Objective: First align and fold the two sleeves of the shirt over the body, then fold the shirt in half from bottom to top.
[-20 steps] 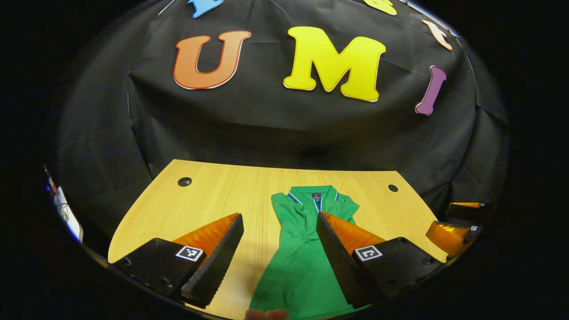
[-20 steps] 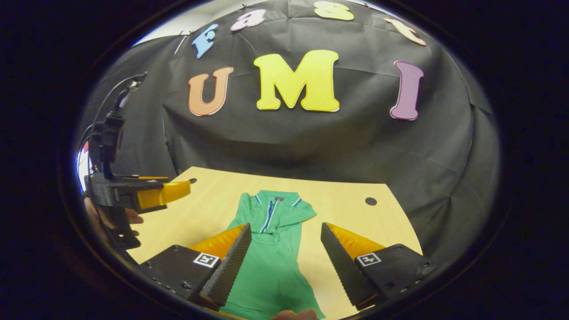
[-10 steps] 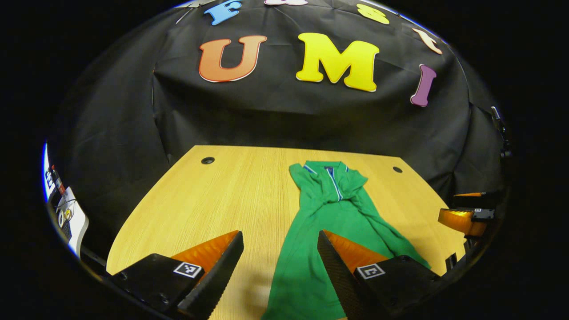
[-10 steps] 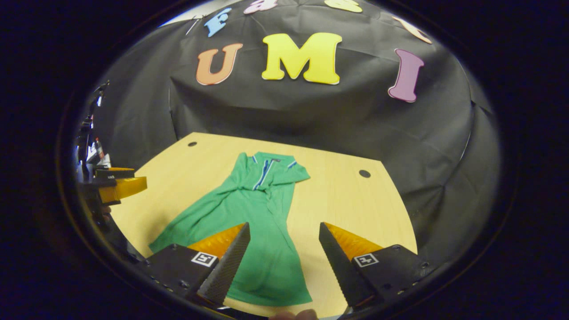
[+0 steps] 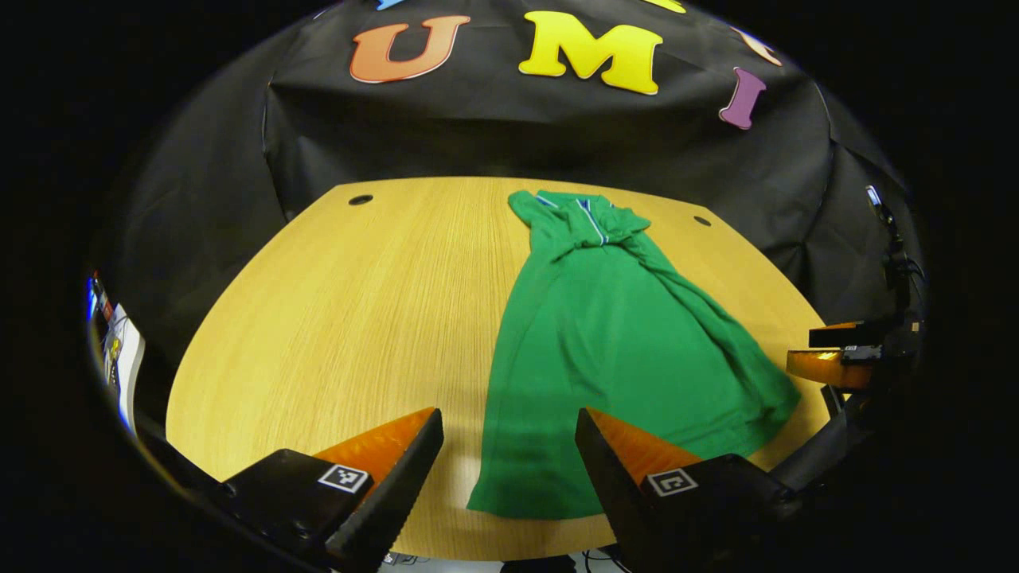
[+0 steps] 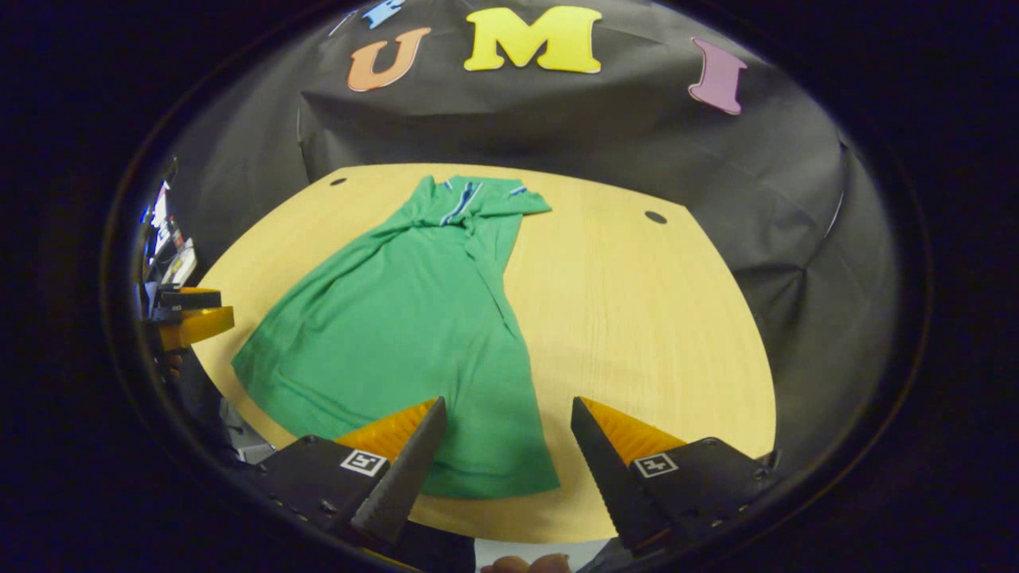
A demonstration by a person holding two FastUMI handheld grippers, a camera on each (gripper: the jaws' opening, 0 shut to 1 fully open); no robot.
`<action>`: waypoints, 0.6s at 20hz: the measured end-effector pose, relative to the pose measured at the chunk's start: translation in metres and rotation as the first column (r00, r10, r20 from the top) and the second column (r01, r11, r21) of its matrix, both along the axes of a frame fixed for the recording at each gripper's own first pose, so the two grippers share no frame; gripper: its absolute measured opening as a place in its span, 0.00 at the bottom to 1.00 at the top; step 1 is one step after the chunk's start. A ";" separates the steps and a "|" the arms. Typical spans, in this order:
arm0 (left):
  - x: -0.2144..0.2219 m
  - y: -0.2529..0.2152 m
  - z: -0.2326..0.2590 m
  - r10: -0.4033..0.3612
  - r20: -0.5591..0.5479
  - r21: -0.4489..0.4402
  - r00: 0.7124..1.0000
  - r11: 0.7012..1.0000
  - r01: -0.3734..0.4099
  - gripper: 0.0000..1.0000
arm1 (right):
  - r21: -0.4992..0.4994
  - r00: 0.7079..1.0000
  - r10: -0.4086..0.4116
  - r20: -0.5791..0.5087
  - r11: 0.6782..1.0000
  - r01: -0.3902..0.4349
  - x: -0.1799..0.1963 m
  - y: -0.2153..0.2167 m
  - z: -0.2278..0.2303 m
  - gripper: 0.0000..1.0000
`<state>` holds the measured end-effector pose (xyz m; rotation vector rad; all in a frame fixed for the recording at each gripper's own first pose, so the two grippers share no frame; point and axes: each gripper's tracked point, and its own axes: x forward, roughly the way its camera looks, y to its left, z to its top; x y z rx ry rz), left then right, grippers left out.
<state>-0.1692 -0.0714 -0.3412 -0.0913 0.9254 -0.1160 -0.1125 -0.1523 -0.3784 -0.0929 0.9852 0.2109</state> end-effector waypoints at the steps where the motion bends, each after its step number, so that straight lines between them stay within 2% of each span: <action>1: -0.007 0.000 -0.008 0.008 -0.020 0.000 1.000 1.000 -0.008 1.00 | -0.012 1.000 -0.009 -0.014 1.000 0.009 -0.004 -0.004 -0.011 0.96; 5: -0.026 -0.008 -0.023 0.005 -0.055 -0.014 0.998 1.000 -0.006 1.00 | -0.033 0.998 -0.004 -0.057 0.999 0.002 -0.019 -0.005 -0.040 0.96; 8: -0.031 -0.007 -0.034 0.038 -0.081 -0.009 0.996 0.999 -0.039 1.00 | -0.003 0.997 -0.002 -0.072 1.000 0.002 -0.020 -0.001 -0.047 0.96; 9: -0.030 -0.005 -0.038 0.049 -0.089 -0.002 0.995 0.999 -0.050 1.00 | 0.004 0.998 0.003 -0.070 1.000 -0.003 -0.020 -0.001 -0.047 0.92; 10: -0.032 -0.003 -0.040 0.062 -0.092 0.016 0.994 0.998 -0.061 1.00 | 0.012 0.998 0.009 -0.070 1.000 -0.008 -0.021 -0.001 -0.048 0.94; 12: -0.031 -0.003 -0.040 0.057 -0.093 0.036 0.994 0.998 -0.054 1.00 | 0.050 0.996 -0.003 -0.093 0.999 0.007 -0.024 0.001 -0.050 0.94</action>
